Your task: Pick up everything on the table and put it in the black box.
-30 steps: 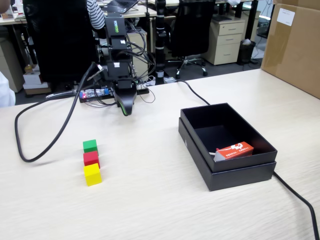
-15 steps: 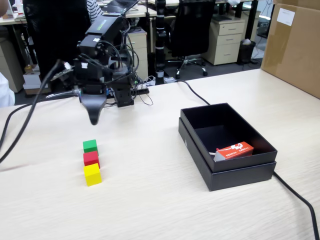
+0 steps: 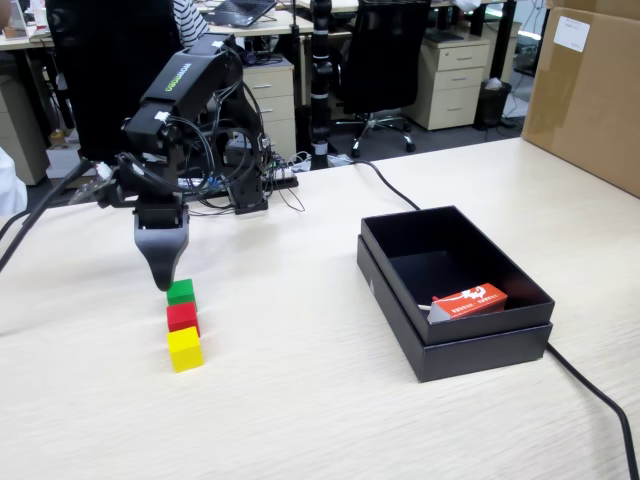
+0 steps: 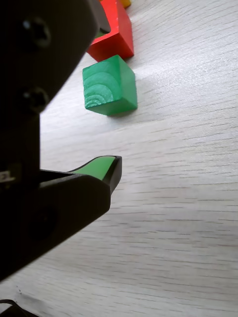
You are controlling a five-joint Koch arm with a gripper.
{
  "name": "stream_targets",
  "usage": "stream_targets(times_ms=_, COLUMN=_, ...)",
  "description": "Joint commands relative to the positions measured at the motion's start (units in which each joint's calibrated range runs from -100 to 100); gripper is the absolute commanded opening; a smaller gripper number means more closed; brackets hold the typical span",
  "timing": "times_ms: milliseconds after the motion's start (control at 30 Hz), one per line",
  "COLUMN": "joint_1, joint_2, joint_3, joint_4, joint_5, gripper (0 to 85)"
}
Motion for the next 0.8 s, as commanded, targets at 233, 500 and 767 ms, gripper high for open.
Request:
stream_targets(times_ms=233, joint_1=0.59, joint_2=4.88, joint_3=4.65, joint_4=-0.36, joint_5=-0.05, gripper=44.8)
stream_targets(times_ms=500, joint_1=0.54, joint_2=8.44, joint_3=6.1, joint_4=-0.36, joint_5=0.15, gripper=42.0)
stream_targets(times_ms=767, joint_1=0.34, joint_2=9.47, joint_3=6.55, joint_4=-0.36, joint_5=0.44, gripper=20.5)
